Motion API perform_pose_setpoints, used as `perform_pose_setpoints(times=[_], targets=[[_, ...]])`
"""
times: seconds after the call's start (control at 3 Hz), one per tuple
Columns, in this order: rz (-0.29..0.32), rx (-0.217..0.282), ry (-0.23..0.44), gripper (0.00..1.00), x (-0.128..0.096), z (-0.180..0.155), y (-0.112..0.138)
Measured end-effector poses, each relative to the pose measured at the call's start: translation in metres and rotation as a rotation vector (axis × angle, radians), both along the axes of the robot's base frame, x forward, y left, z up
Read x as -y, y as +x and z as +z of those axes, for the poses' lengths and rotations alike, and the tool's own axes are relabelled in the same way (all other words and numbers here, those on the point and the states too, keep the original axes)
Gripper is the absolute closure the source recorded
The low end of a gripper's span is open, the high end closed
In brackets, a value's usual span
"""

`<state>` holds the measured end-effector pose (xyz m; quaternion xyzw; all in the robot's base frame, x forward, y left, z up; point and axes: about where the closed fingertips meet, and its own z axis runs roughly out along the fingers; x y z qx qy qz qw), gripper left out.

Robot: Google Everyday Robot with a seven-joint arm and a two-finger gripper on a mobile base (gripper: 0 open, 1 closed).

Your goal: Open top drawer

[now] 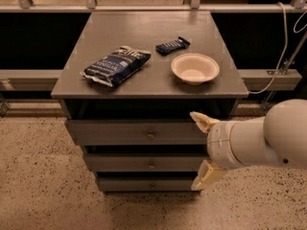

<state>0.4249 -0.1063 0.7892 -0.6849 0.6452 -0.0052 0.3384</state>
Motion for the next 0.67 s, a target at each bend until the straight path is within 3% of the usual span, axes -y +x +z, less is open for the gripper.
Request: perform_pose_setpoints(times=[0.33, 0.67], targets=[[0.032, -0.015, -0.044, 0.00, 0.010, -0.021, 0.013], [0.047, -0.043, -0.058, 0.00, 0.035, -0.061, 0.035]])
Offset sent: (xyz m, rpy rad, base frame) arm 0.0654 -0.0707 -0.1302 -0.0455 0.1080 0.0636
